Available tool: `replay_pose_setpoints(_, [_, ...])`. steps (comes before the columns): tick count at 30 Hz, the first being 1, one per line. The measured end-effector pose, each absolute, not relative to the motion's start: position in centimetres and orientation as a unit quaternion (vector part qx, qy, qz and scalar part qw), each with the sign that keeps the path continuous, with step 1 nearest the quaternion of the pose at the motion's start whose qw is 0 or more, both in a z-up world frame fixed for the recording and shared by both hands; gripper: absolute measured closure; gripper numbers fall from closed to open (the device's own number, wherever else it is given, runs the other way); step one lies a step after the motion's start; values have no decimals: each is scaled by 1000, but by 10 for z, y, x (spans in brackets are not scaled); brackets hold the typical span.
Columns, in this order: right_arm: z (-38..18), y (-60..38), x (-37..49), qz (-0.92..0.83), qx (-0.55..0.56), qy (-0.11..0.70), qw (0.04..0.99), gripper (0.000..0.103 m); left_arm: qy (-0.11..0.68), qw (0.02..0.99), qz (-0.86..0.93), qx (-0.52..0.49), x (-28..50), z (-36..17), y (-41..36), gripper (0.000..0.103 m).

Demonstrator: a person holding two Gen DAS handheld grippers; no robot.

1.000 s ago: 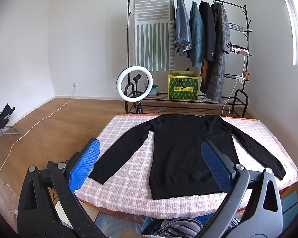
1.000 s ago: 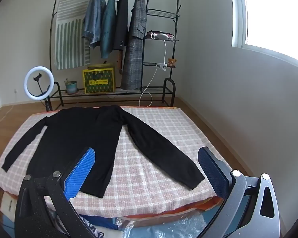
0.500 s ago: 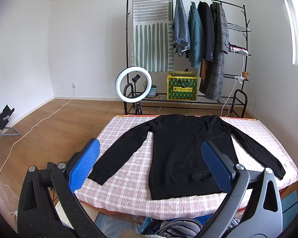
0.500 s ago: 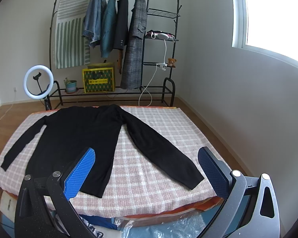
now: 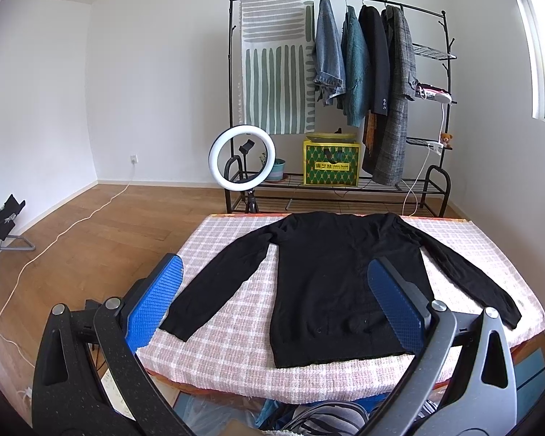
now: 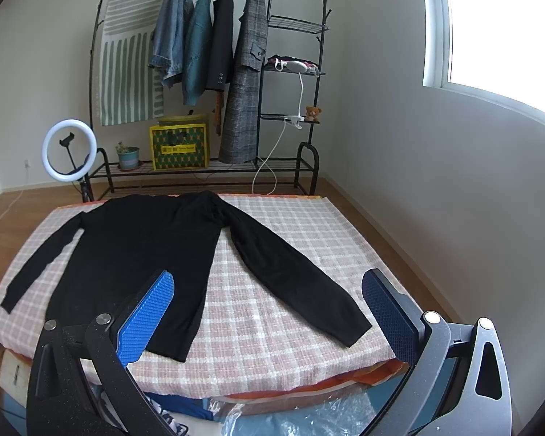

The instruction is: Fold large clothes

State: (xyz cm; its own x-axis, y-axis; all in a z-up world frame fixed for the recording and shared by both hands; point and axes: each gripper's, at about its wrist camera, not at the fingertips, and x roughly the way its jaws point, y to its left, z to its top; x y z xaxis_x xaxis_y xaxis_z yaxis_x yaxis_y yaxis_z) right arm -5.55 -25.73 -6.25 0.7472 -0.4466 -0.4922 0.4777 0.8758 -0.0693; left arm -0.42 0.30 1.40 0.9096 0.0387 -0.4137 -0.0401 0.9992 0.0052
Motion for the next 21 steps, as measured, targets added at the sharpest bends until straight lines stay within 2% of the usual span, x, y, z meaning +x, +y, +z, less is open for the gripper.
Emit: replay_pose_setpoints(21, [-61, -259, -59, -253, 32, 255, 933, 0, 209, 978, 19, -2, -5, 21, 1, 0])
